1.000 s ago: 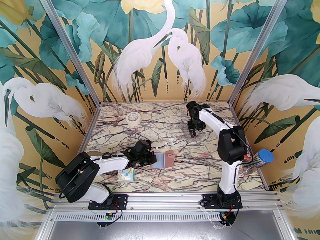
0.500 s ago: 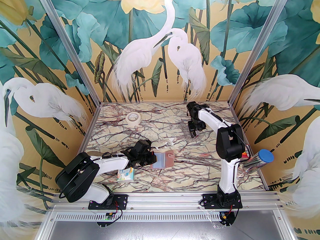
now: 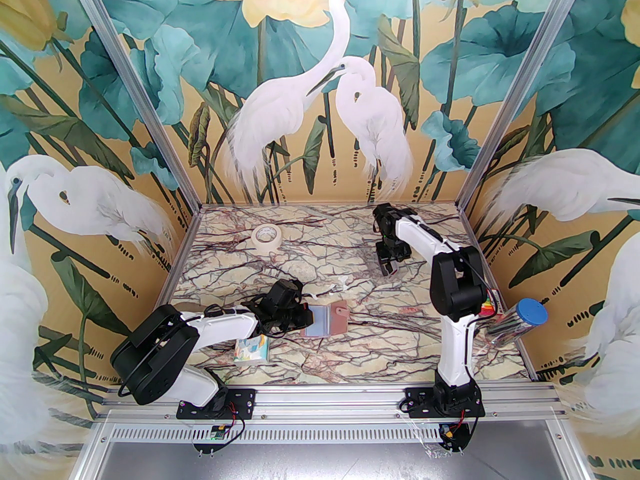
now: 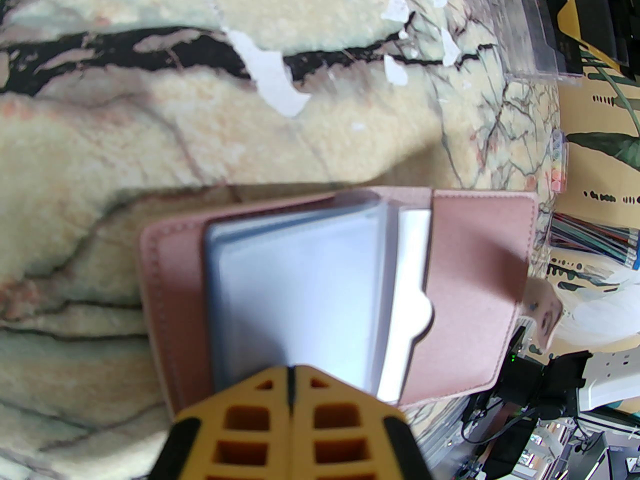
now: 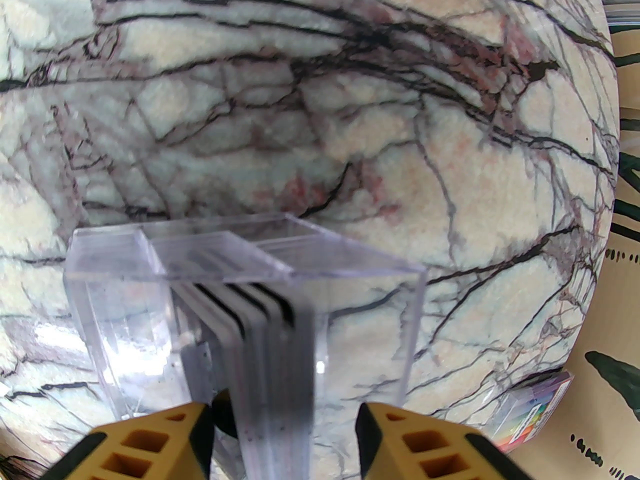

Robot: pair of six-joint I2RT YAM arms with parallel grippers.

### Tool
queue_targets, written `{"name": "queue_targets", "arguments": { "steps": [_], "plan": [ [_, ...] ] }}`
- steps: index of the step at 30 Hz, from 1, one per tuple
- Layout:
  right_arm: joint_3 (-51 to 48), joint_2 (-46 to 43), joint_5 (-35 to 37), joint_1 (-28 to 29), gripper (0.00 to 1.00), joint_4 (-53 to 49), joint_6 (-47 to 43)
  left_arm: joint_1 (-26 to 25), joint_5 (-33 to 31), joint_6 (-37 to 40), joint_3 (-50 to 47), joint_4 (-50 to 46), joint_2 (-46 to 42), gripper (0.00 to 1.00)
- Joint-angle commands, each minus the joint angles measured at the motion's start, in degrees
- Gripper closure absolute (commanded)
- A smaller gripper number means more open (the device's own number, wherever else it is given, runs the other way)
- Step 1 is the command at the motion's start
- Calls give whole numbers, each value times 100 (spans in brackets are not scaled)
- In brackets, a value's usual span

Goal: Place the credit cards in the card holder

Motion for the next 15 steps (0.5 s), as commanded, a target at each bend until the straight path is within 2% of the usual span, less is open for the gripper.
{"name": "queue_targets", "arguments": {
  "steps": [1,15],
  "plan": [
    [136,91,339,-30,48,-144,57,-18,-199,80,58,-206,152,100],
    [220,-4,482,-39,53,-232,124,-17,-218,97,73,-246,206,100]
  ]
}}
